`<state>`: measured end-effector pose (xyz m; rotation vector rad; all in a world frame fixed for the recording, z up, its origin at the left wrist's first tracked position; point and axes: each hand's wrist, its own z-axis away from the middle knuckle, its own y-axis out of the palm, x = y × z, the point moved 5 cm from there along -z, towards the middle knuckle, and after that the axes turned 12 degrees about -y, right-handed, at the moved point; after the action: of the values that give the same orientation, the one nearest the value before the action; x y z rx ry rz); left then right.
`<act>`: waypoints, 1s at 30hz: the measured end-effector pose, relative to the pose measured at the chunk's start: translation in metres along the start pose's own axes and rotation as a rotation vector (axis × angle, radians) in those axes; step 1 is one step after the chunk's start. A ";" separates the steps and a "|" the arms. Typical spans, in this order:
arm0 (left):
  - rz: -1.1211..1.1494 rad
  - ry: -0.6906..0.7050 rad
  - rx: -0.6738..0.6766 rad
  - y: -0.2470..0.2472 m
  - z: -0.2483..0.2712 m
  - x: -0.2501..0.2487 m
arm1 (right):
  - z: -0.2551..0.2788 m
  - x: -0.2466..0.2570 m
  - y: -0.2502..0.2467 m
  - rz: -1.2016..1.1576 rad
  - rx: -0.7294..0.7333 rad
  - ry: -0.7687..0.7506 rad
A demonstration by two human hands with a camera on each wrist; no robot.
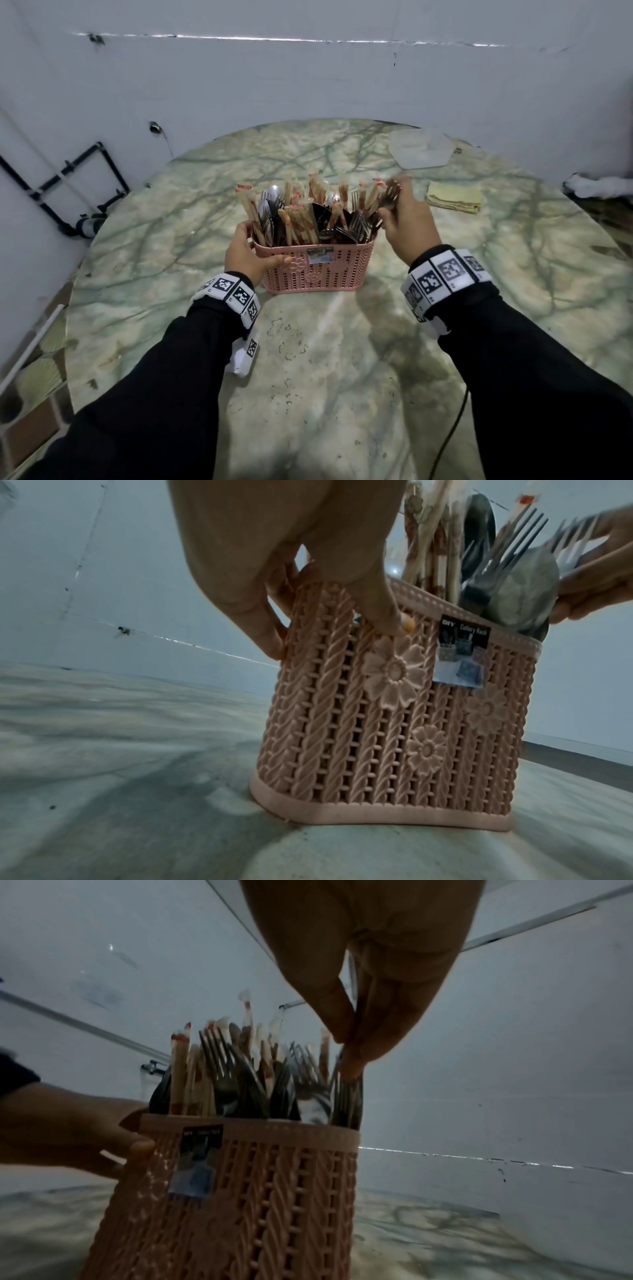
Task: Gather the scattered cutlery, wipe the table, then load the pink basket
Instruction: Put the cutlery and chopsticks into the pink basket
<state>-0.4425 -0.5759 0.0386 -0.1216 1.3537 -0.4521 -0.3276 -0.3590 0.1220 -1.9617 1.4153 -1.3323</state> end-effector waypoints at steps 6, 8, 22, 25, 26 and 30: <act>0.006 0.005 -0.013 -0.001 -0.001 0.001 | 0.006 0.002 -0.004 -0.022 -0.119 -0.087; 0.005 0.005 -0.009 0.000 -0.001 0.001 | 0.005 0.005 -0.010 0.011 -0.237 -0.112; -0.024 0.028 -0.018 -0.001 -0.003 0.002 | -0.020 0.029 -0.041 0.430 0.000 -0.099; -0.028 0.026 -0.020 -0.001 -0.002 0.002 | -0.012 0.015 -0.013 0.483 0.208 -0.066; -0.027 0.028 -0.021 -0.001 -0.002 0.001 | -0.009 0.010 -0.005 0.499 0.243 -0.053; -0.017 0.022 -0.006 -0.001 0.000 -0.001 | 0.004 -0.003 0.014 0.498 0.263 -0.036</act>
<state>-0.4434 -0.5770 0.0394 -0.1335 1.3768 -0.4644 -0.3321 -0.3629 0.1084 -1.3431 1.4941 -1.1690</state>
